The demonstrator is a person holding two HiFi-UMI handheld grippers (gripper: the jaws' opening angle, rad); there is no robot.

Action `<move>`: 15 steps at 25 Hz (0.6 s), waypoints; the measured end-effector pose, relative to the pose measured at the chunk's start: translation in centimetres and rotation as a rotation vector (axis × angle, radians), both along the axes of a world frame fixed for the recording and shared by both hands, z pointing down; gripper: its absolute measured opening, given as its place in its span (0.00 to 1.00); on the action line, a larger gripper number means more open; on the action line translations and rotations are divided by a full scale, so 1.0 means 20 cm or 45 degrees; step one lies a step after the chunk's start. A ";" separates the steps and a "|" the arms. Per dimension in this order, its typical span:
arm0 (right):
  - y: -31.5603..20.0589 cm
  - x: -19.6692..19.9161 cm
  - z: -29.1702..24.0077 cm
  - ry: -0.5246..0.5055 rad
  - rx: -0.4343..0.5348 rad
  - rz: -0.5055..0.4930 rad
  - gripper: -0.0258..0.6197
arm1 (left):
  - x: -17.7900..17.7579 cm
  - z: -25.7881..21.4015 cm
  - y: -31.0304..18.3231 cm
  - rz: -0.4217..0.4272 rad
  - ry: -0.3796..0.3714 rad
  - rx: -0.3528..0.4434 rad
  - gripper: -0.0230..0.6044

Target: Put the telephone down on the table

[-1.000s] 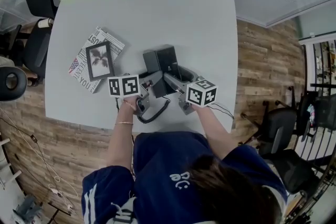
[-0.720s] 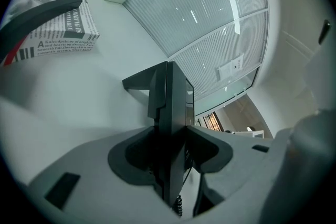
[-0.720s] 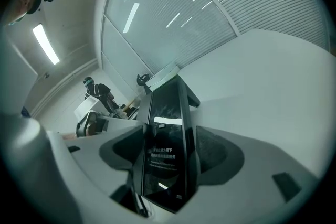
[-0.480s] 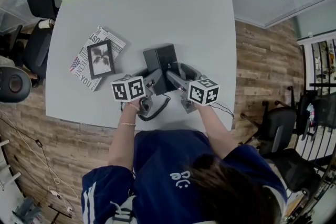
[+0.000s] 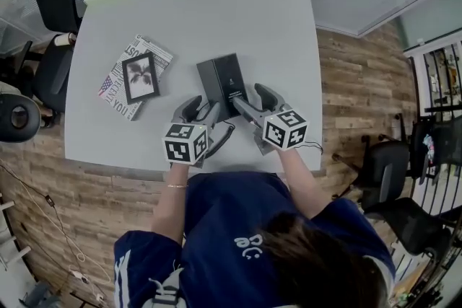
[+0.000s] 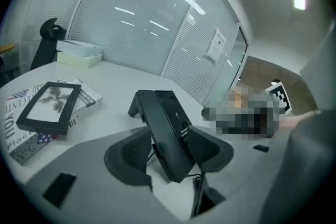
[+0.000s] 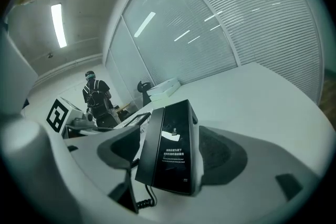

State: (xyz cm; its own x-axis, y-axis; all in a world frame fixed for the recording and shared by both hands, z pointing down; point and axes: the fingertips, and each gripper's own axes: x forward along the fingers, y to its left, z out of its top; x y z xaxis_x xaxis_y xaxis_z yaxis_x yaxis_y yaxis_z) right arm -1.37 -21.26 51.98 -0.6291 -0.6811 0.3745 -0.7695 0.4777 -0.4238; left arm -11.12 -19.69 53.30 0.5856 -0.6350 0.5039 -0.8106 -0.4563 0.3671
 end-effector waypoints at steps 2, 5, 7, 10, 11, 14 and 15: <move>0.04 0.01 -0.04 0.010 0.041 0.009 0.58 | 0.01 -0.05 0.05 0.009 -0.043 0.074 0.36; 0.13 0.01 -0.08 0.072 0.098 0.018 0.58 | 0.00 -0.12 0.14 -0.017 -0.065 0.174 0.36; 0.18 0.02 -0.09 0.113 0.123 0.034 0.58 | 0.00 -0.15 0.19 -0.024 -0.071 0.204 0.36; 0.26 0.03 -0.11 0.143 0.148 0.057 0.58 | 0.00 -0.15 0.27 -0.009 -0.118 0.243 0.36; 0.29 0.03 -0.11 0.147 0.157 0.068 0.58 | 0.00 -0.15 0.30 0.000 -0.135 0.252 0.36; 0.35 0.02 -0.11 0.169 0.174 0.094 0.58 | -0.01 -0.13 0.37 0.016 -0.172 0.256 0.36; 0.36 0.02 -0.11 0.183 0.174 0.098 0.58 | -0.01 -0.13 0.38 0.008 -0.178 0.257 0.36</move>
State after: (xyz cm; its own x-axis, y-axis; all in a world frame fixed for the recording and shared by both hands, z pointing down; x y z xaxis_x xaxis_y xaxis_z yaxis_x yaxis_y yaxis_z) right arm -0.93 -14.04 49.86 -0.5204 -0.7755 0.3575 -0.8536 0.4610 -0.2427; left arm -11.35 -12.13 50.77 0.5235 -0.7276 0.4433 -0.8439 -0.5144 0.1524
